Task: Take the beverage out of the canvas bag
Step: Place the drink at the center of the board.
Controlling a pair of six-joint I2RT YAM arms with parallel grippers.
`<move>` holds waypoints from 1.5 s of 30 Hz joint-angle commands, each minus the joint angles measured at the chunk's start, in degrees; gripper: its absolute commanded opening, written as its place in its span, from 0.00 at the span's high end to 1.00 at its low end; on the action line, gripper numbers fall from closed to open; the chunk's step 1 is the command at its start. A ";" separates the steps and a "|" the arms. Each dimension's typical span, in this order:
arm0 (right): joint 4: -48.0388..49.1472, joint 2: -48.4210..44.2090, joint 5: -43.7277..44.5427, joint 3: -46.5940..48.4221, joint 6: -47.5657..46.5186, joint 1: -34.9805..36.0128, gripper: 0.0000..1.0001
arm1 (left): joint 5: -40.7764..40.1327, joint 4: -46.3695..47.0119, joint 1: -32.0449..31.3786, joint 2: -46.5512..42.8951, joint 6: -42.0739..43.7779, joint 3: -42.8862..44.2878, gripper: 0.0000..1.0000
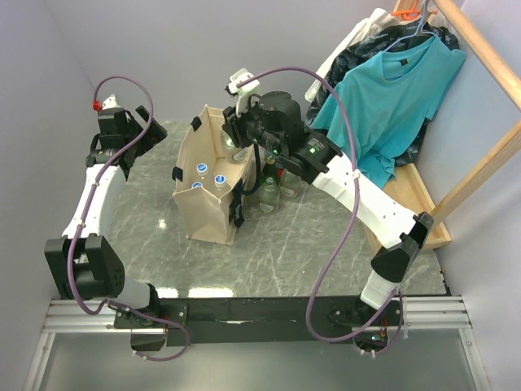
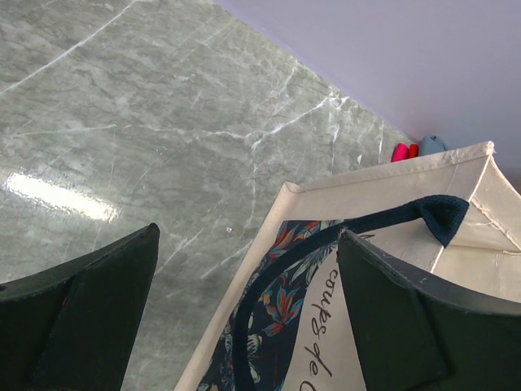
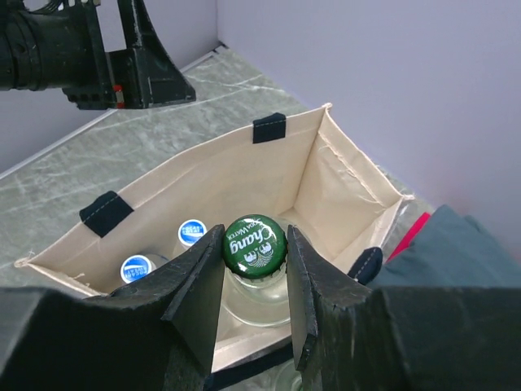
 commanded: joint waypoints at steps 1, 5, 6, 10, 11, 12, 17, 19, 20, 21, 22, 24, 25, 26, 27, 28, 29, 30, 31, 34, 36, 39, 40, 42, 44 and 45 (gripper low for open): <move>12.28 -6.56 2.92 -0.14 -1.96 0.70 1.00 | 0.93 2.26 -0.38 -1.97 -0.15 -0.49 0.04; 13.77 -8.24 3.98 -2.25 -2.13 0.97 1.00 | 1.01 2.17 -0.64 -1.79 -0.15 -0.40 0.04; 13.95 -8.50 4.51 -2.52 -2.22 1.06 1.00 | 1.01 2.17 -0.56 -1.79 -0.23 -0.40 0.04; 13.95 -9.82 6.35 -3.31 -3.10 1.50 1.00 | 0.93 2.17 -0.65 -1.88 -0.15 -0.58 0.04; 13.87 -10.08 6.88 -3.40 -3.27 1.67 1.00 | 1.10 2.17 -0.65 -1.97 -0.23 -0.49 0.04; 14.21 -10.87 7.23 -4.35 -3.36 1.76 1.00 | 1.02 2.17 -0.65 -1.88 -0.15 -0.49 0.04; 16.24 -12.98 8.11 -6.74 -3.45 1.67 1.00 | 0.66 2.00 -1.00 -1.97 -0.06 -0.49 0.04; 16.76 -13.77 8.20 -7.17 -3.45 1.76 1.00 | 0.58 1.99 -1.00 -2.05 0.03 -0.49 0.04; 16.94 -14.04 8.72 -7.44 -3.62 1.85 1.00 | 0.57 2.00 -1.17 -2.05 0.03 -0.58 0.04; 17.38 -14.48 8.99 -7.96 -3.89 1.94 1.00 | 0.66 2.00 -1.17 -2.14 -0.06 -0.58 0.04; 17.81 -14.65 9.51 -8.23 -3.98 1.94 1.00 | 0.66 2.26 -1.09 -2.14 -0.41 -0.58 0.04; 18.26 -15.27 10.31 -8.93 -4.15 2.02 1.00 | 2.06 3.05 -1.35 -2.14 -0.59 -1.02 0.04; 18.35 -15.45 10.66 -9.20 -4.15 2.02 1.00 | 1.89 3.14 -1.61 -2.23 -0.67 -1.02 0.04; 18.43 -15.62 10.84 -9.37 -4.24 2.11 1.00 | 1.72 2.96 -1.79 -2.23 -0.67 -0.93 0.04; 18.35 -15.97 11.88 -9.72 -4.33 2.03 1.00 | 1.37 2.79 -1.96 -2.14 -0.50 -0.84 0.04; 18.52 -16.24 12.50 -10.07 -4.33 2.11 1.00 | 0.84 2.70 -1.97 -2.23 -0.50 -0.84 0.04; 18.61 -16.67 12.86 -10.60 -4.24 2.20 1.00 | 0.66 2.35 -1.97 -2.14 -0.41 -0.76 0.04; 18.96 -17.63 13.82 -11.82 -4.24 2.20 1.00 | 0.66 2.26 -1.97 -2.40 -0.32 -0.67 0.04; 19.22 -18.08 14.09 -12.53 -4.24 2.29 1.00 | 0.66 2.35 -1.97 -2.49 -0.15 -0.75 0.04; 19.93 -20.36 16.19 -15.34 -4.07 2.29 1.00 | 0.57 2.70 -1.97 -2.67 -0.23 -0.93 0.04; 19.75 -21.77 17.25 -16.92 -3.98 2.20 1.00 | 0.84 2.70 -1.97 -2.50 -0.41 -1.02 0.04; 20.02 -23.70 18.83 -19.12 -3.98 2.20 1.00 | 1.19 2.87 -2.23 -2.41 -0.58 -1.11 0.04; 19.93 -24.23 19.45 -19.56 -3.89 2.20 1.00 | 1.28 2.87 -2.23 -2.49 -0.50 -1.19 0.04; 19.84 -25.46 20.15 -20.97 -3.71 2.20 1.00 | 1.10 2.96 -2.49 -2.41 -0.50 -1.19 0.04; 19.84 -26.34 20.85 -21.94 -3.54 2.11 1.00 | 1.01 2.87 -2.67 -2.49 -0.32 -1.19 0.04; 19.67 -27.13 21.21 -22.90 -3.45 2.20 1.00 | 0.93 2.79 -2.76 -2.32 -0.41 -1.11 0.04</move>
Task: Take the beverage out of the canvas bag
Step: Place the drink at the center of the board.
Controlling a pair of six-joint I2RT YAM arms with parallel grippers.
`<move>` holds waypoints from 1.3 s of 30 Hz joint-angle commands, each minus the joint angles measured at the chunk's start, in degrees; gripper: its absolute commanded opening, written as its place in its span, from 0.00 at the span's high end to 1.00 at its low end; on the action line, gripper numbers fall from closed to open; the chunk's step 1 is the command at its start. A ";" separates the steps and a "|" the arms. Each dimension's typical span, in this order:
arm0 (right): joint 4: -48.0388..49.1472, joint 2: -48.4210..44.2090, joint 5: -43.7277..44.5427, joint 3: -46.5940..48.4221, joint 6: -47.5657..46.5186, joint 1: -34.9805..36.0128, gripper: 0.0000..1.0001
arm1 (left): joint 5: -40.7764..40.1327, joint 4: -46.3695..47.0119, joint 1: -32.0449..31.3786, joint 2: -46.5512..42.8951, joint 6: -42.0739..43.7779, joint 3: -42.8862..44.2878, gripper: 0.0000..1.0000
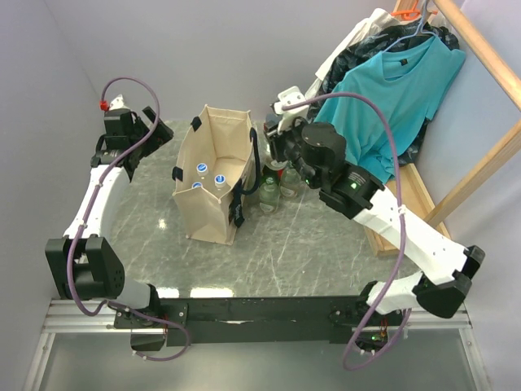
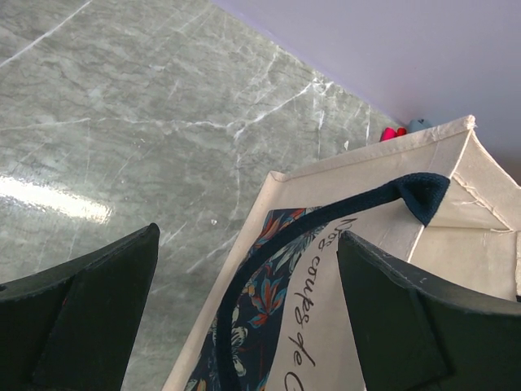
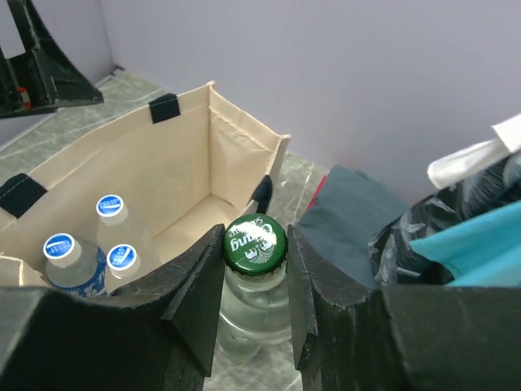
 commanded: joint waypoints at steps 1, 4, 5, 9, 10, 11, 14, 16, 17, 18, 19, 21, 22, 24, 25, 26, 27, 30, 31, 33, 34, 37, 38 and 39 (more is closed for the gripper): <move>11.32 -6.65 3.75 -0.26 -0.74 0.34 1.00 | 0.25 1.85 -0.70 -1.95 -0.37 -0.17 0.04; 10.88 -8.24 5.59 -2.37 -0.04 0.17 1.00 | 0.51 1.76 -1.05 -1.77 -0.28 0.01 0.04; 10.79 -8.68 5.85 -3.42 0.57 0.08 1.00 | 0.25 1.76 -1.31 -1.77 -0.19 0.01 0.04; 10.09 -10.87 6.12 -5.54 2.07 -0.45 1.00 | 0.16 1.67 -1.76 -1.77 -0.19 -0.08 0.04; 9.91 -11.14 6.38 -5.89 2.33 -0.62 1.00 | 0.16 1.76 -1.84 -1.77 -0.36 -0.08 0.04; 9.65 -11.40 6.73 -6.59 2.68 -0.71 1.00 | 0.07 1.85 -1.93 -1.86 -0.28 -0.25 0.04; 8.68 -12.54 7.44 -8.17 3.65 -1.24 1.00 | 0.16 2.02 -1.93 -2.21 -0.37 -0.60 0.04; 8.42 -13.16 7.35 -9.31 4.53 -1.68 1.00 | -0.01 2.02 -2.02 -2.21 -0.46 -0.61 0.04; 8.42 -13.77 7.26 -10.54 5.40 -2.11 1.00 | 0.16 2.02 -1.93 -2.21 -0.37 -0.61 0.04; 8.24 -13.95 7.18 -10.99 5.93 -2.47 1.00 | 0.07 2.02 -1.93 -2.21 -0.45 -0.61 0.04; 8.15 -14.21 6.91 -11.51 6.37 -2.73 1.00 | 0.16 2.02 -1.93 -2.12 -0.37 -0.52 0.04; 8.24 -14.92 6.56 -13.01 7.61 -3.52 1.00 | 0.07 1.93 -3.32 -2.12 -0.37 -0.52 0.04; 8.33 -15.09 6.30 -13.53 8.04 -3.79 1.00 | 0.16 2.02 -3.34 -2.04 -0.37 -0.52 0.04; 8.50 -15.45 5.86 -14.85 8.93 -4.57 1.00 | 0.25 2.02 -3.43 -2.03 -0.37 -0.61 0.04; 8.59 -15.45 5.77 -15.21 8.93 -4.75 1.00 | 0.25 1.94 -3.51 -2.03 -0.37 -0.52 0.04; 8.68 -15.62 5.42 -16.25 8.93 -5.10 1.00 | 0.16 2.02 -3.60 -2.03 -0.28 -0.52 0.04; 9.03 -15.88 4.89 -16.79 10.58 -5.89 1.00 | -0.01 2.02 -3.60 -1.95 -0.28 -0.52 0.04; 10.17 -16.41 2.97 -18.98 12.00 -7.39 1.00 | 0.07 2.02 -3.60 -1.77 -0.28 -0.52 0.04; 10.17 -16.41 2.17 -19.25 13.22 -8.61 1.00 | 0.07 1.94 -3.60 -1.60 -0.37 -0.52 0.04; 10.52 -16.24 0.68 -20.57 14.02 -9.41 1.00 | -0.01 1.67 -3.69 -1.42 -0.28 -0.34 0.04; 10.87 -16.33 0.41 -21.18 14.46 -9.85 1.00 | -0.02 1.76 -3.69 -1.42 -0.28 -0.34 0.04; 12.28 -16.24 -0.21 -23.64 15.08 -10.38 1.00 | -0.28 1.85 -3.69 -1.60 -0.28 -0.52 0.04; 13.07 -15.98 -0.38 -24.17 15.17 -10.55 1.00 | -0.37 1.85 -3.69 -1.68 -0.28 -0.52 0.04; 13.33 -15.89 -0.64 -24.43 15.34 -10.82 1.00 | -0.37 1.85 -3.69 -1.68 -0.28 -0.52 0.04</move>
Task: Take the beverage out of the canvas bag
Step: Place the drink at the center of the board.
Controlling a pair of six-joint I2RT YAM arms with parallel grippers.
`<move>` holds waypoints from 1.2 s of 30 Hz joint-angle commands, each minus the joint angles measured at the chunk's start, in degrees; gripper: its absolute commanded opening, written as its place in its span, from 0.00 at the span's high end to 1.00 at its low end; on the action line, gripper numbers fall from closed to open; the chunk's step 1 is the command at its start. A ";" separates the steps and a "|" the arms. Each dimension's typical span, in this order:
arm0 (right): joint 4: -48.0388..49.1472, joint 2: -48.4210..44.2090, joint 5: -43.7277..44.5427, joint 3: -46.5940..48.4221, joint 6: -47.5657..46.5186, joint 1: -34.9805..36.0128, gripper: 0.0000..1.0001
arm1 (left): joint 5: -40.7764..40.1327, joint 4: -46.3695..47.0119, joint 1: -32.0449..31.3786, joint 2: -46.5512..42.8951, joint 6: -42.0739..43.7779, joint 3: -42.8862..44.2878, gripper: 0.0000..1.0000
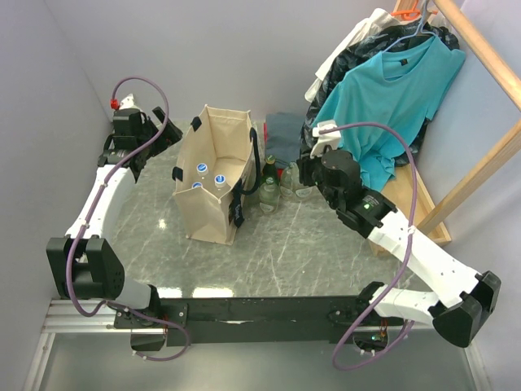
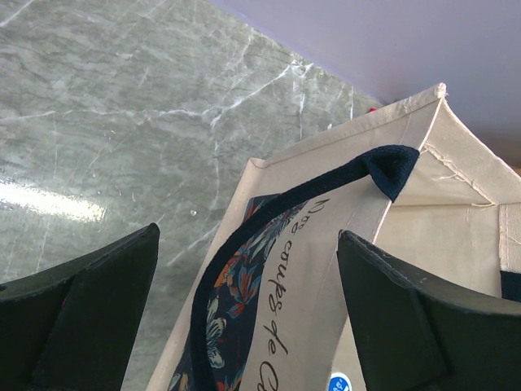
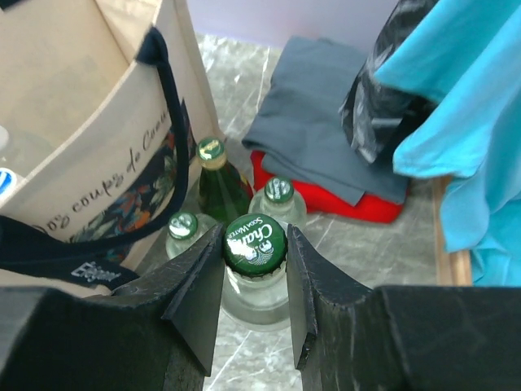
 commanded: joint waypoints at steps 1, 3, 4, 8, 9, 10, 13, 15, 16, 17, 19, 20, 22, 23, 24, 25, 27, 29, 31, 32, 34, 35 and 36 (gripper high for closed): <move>12.77 -2.64 -1.39 -0.04 2.10 -1.01 1.00 | -0.30 1.58 -0.17 -1.75 -0.28 -0.52 0.04; 13.38 -2.12 -1.48 -0.66 2.27 -1.27 1.00 | -0.30 1.41 -0.17 -1.57 -0.28 -0.52 0.04; 13.56 -2.03 -1.83 -1.27 2.45 -1.44 1.00 | -0.21 1.50 -0.17 -1.49 -0.37 -0.52 0.04; 16.19 -1.23 -1.75 -3.47 2.54 -1.62 1.00 | -0.21 1.58 -0.26 -1.40 -0.28 -0.61 0.04; 16.81 -1.23 -1.92 -4.08 2.54 -1.62 1.00 | -0.39 1.50 -0.35 -1.48 -0.28 -0.61 0.04; 17.34 -0.97 -2.01 -5.13 2.36 -1.71 1.00 | -0.56 1.50 -0.26 -1.49 -0.37 -0.61 0.04; 18.31 -0.01 -1.74 -6.19 2.89 -1.62 1.00 | -0.92 1.23 -0.35 -1.40 -0.45 -0.61 0.04; 19.80 0.34 -1.57 -7.25 2.89 -1.71 1.00 | -1.09 1.23 -0.35 -1.31 -0.37 -0.52 0.04; 20.24 0.61 -1.57 -8.04 3.06 -1.71 1.00 | -1.18 1.15 -0.26 -1.40 -0.37 -0.52 0.04; 21.37 0.79 -1.57 -8.48 3.24 -1.71 1.00 | -1.18 1.14 -0.26 -1.22 -0.37 -0.52 0.04; 22.78 1.13 -2.09 -9.88 3.33 -1.88 1.00 | -1.18 1.15 -0.35 -1.14 -0.37 -0.61 0.04; 23.23 1.40 -1.92 -9.98 3.59 -1.97 1.00 | -1.09 1.32 -0.26 -1.22 -0.28 -0.61 0.04; 23.58 2.27 -1.83 -10.24 3.68 -2.06 1.00 | -1.09 1.23 -0.26 -0.96 -0.37 -0.43 0.04; 23.58 2.54 -1.83 -10.33 3.77 -2.06 1.00 | -1.01 1.15 -0.26 -0.78 -0.28 -0.34 0.04; 23.76 2.89 -1.74 -10.42 3.68 -2.06 1.00 | -1.00 1.06 -0.35 -0.70 -0.37 -0.26 0.04; 24.02 3.24 -1.48 -10.94 3.77 -2.06 1.00 | -0.83 1.06 -0.26 -0.61 -0.37 -0.17 0.04; 25.69 3.34 -1.39 -11.82 3.77 -2.15 1.00 | -0.92 0.97 -0.35 -0.61 -0.19 -0.17 0.04; 27.09 3.51 -1.65 -12.88 3.86 -2.15 1.00 | -1.18 1.06 -0.35 -0.69 -0.10 -0.25 0.04; 27.88 3.77 -1.74 -13.58 3.86 -2.32 1.00 | -1.36 1.06 -0.35 -0.87 -0.01 -0.26 0.04; 27.89 3.86 -1.74 -13.58 3.94 -2.24 1.00 | -1.36 1.06 -0.35 -0.78 -0.19 -0.34 0.04; 28.50 4.30 -1.74 -14.02 3.86 -2.15 1.00 | -1.09 1.23 -0.35 -0.70 -0.19 -0.26 0.04; 28.85 4.39 -1.66 -14.20 3.94 -2.15 1.00 | -1.01 1.06 -0.35 -0.52 -0.19 -0.26 0.04; 29.55 4.48 -1.92 -14.55 3.86 -2.24 1.00 | -1.00 1.06 -0.35 -0.52 -0.28 -0.26 0.04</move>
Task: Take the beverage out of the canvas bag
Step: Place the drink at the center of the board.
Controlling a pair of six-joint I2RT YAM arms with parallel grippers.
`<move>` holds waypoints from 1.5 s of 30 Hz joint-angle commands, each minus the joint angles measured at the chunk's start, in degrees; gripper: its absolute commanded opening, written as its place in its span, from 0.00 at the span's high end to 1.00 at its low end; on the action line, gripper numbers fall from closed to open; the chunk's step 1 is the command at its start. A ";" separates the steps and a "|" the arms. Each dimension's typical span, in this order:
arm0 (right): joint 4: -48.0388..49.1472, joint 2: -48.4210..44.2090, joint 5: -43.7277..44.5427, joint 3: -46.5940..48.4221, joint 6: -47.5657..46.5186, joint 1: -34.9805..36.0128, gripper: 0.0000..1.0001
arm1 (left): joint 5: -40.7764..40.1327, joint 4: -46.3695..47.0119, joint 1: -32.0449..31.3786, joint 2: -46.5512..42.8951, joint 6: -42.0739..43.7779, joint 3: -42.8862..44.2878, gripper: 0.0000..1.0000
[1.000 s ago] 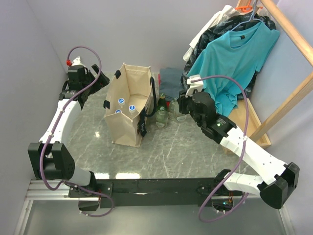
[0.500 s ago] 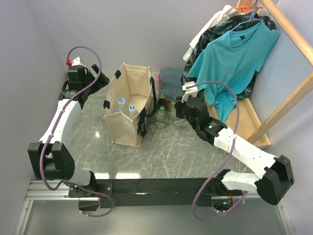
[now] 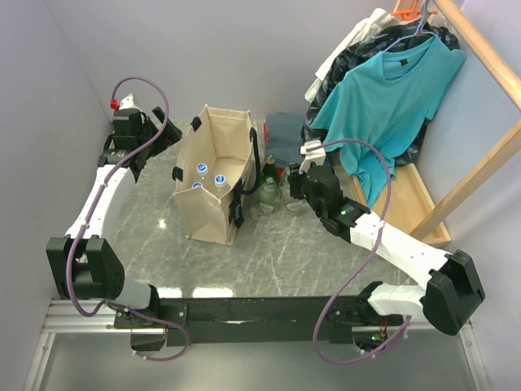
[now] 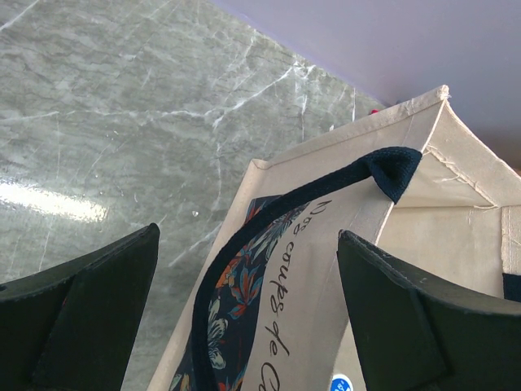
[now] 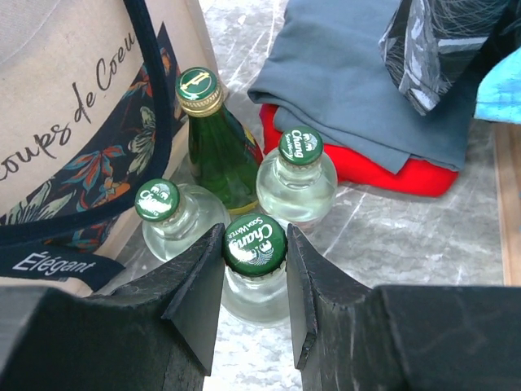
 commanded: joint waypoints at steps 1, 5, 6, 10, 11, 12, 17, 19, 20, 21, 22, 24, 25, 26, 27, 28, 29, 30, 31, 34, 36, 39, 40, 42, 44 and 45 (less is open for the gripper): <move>13.86 -0.96 1.05 0.21 0.58 -0.38 1.00 | -0.48 1.08 -0.52 -0.61 -0.21 -0.26 0.04; 16.68 -0.61 1.58 -1.47 1.19 -0.38 1.00 | -0.66 1.25 -0.61 -0.78 -0.21 -0.34 0.04; 17.20 -0.35 2.02 -1.82 1.54 -0.55 1.00 | -0.66 1.17 -0.70 -0.78 -0.21 -0.43 0.04; 19.40 0.79 2.28 -3.75 1.98 -0.38 1.00 | -0.66 1.08 -0.70 -0.69 -0.13 -0.34 0.04; 20.80 0.79 2.20 -4.19 2.16 -0.38 1.00 | -0.66 0.99 -0.79 -0.61 -0.21 -0.34 0.04; 21.60 0.97 2.02 -5.15 2.25 -0.29 1.00 | -0.66 1.08 -0.79 -0.69 -0.21 -0.34 0.04; 25.64 1.85 1.93 -7.26 2.25 -0.47 1.00 | -0.13 1.34 -1.05 -0.34 -0.39 -0.43 0.04; 27.04 2.02 2.28 -8.32 2.25 -0.38 1.00 | -0.39 1.25 -1.23 -0.34 -0.21 -0.34 0.04; 27.31 2.11 2.28 -8.50 2.16 -0.38 1.00 | -0.48 1.25 -1.14 -0.34 -0.21 -0.34 0.04; 27.84 2.20 2.54 -8.85 2.16 -0.38 1.00 | -0.48 1.25 -1.23 -0.34 -0.21 -0.34 0.04; 28.54 2.20 2.98 -9.11 2.25 -0.47 1.00 | -0.57 1.25 -1.23 -0.26 -0.39 -0.43 0.04; 30.03 1.85 2.81 -10.42 2.60 -0.38 1.00 | -0.30 1.52 -1.40 -0.43 -0.39 -0.78 0.04; 30.82 1.94 2.81 -10.52 2.51 -0.38 1.00 | -0.48 1.52 -1.49 -0.43 -0.30 -0.78 0.04; 30.57 2.11 3.16 -10.43 2.43 -0.38 1.00 | -0.65 1.34 -1.58 -0.34 -0.30 -0.78 0.04; 30.39 2.72 3.25 -10.00 2.34 -0.38 1.00 | -0.92 1.26 -1.66 -0.17 -0.21 -0.52 0.04; 29.96 2.99 3.16 -9.82 2.25 -0.29 1.00 | -1.01 1.08 -1.67 -0.17 -0.21 -0.43 0.04; 29.87 3.08 3.25 -9.64 2.07 -0.29 1.00 | -1.09 0.99 -1.67 -0.17 -0.21 -0.43 0.04; 30.04 3.34 3.08 -9.64 2.07 -0.29 1.00 | -1.10 1.08 -1.75 -0.25 -0.21 -0.43 0.04; 30.04 3.43 2.90 -9.64 1.90 -0.38 1.00 | -1.10 1.25 -1.75 -0.25 -0.13 -0.52 0.04; 28.38 4.13 2.90 -8.42 1.72 -0.29 1.00 | -1.36 0.99 -1.75 -0.25 -0.04 -0.43 0.04; 27.32 4.75 3.07 -7.36 1.46 0.06 1.00 | -1.19 1.08 -1.75 -0.34 -0.12 -0.52 0.04; 26.35 5.01 3.60 -6.92 1.54 0.24 0.86 | -1.01 1.17 -1.84 -0.43 -0.21 -0.61 0.04; 26.09 5.01 3.51 -6.92 1.63 0.32 0.83 | -1.01 1.17 -1.84 -0.43 -0.13 -0.61 0.04; 25.74 5.01 3.34 -6.66 1.72 0.41 0.68 | -1.01 1.17 -1.84 -0.34 -0.21 -0.61 0.04; 25.21 5.01 3.25 -6.39 1.63 0.41 0.67 | -1.10 1.08 -1.84 -0.43 -0.21 -0.61 0.04; 25.12 4.84 3.16 -6.39 1.63 0.41 0.66 | -1.10 1.08 -1.84 -0.34 -0.21 -0.61 0.04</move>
